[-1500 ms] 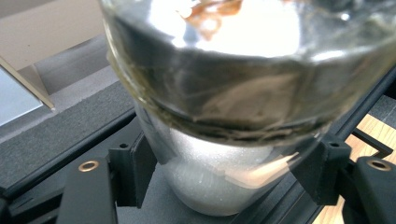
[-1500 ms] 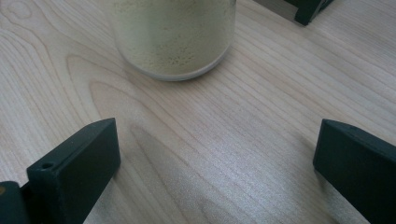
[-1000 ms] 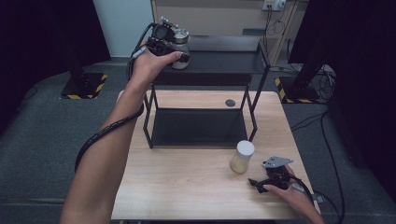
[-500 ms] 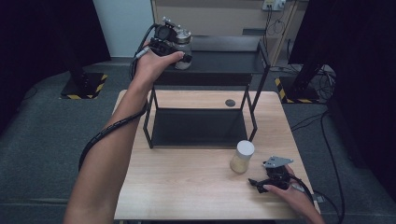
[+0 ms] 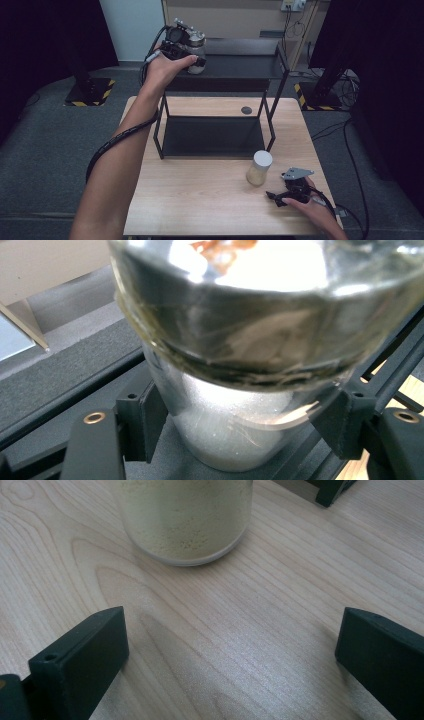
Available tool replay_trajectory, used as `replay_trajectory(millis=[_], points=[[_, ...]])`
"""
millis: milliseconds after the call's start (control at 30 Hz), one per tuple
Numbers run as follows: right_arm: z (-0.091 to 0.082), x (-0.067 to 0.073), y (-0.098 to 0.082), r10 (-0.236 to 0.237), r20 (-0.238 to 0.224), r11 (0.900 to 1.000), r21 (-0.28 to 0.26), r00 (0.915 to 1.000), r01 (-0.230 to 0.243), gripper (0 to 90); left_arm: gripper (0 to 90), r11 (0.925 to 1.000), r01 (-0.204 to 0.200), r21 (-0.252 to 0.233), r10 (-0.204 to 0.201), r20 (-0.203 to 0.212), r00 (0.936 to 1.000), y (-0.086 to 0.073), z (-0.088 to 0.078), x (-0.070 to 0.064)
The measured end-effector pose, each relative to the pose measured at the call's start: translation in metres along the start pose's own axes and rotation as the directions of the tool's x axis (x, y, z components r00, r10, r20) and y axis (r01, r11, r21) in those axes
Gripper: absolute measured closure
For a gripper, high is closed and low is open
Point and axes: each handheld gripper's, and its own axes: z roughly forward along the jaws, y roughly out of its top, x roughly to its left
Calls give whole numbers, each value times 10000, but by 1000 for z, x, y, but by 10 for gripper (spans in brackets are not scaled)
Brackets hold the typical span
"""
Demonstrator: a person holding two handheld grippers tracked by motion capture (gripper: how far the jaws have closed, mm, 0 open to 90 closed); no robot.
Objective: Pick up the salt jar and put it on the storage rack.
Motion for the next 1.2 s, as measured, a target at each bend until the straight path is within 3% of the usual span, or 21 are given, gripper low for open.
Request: replay_trajectory(millis=[100,167,367,733,833,967,1100,1200], points=[[0,0,0,-3,0,10000,-1,10000,3,13,280,9999,-75,-113,75,-37,10000,-1,-1,0],[0,0,0,-3,0,10000,0,10000,3,13,219,9994,-3,-334,2,-32,10000,-4,-4,0],[0,0,0,2,-1,10000,0,10000,-2,13,94,9985,-396,-389,373,-564,9977,-5,-18,-9],[0,0,0,-4,1,10000,-6,10000,4,13,78,9908,-982,-932,906,-830,9924,-32,-54,-25],[0,0,0,-2,-2,10000,-6,10000,2,13,77,9854,-1134,-1267,1061,-629,9924,-45,-64,-26],[0,0,0,-4,-1,10000,-6,10000,4,13,81,9702,-1806,-1614,1794,-219,9835,-59,-72,-28],[0,0,0,-7,0,10000,-3,10000,7,13,80,9496,-2788,-1429,2755,-433,9603,-70,-70,-41],[0,0,0,-8,1,10000,-1,10000,8,13,80,9436,-2995,-1410,2989,-259,9539,-79,-64,-45]])
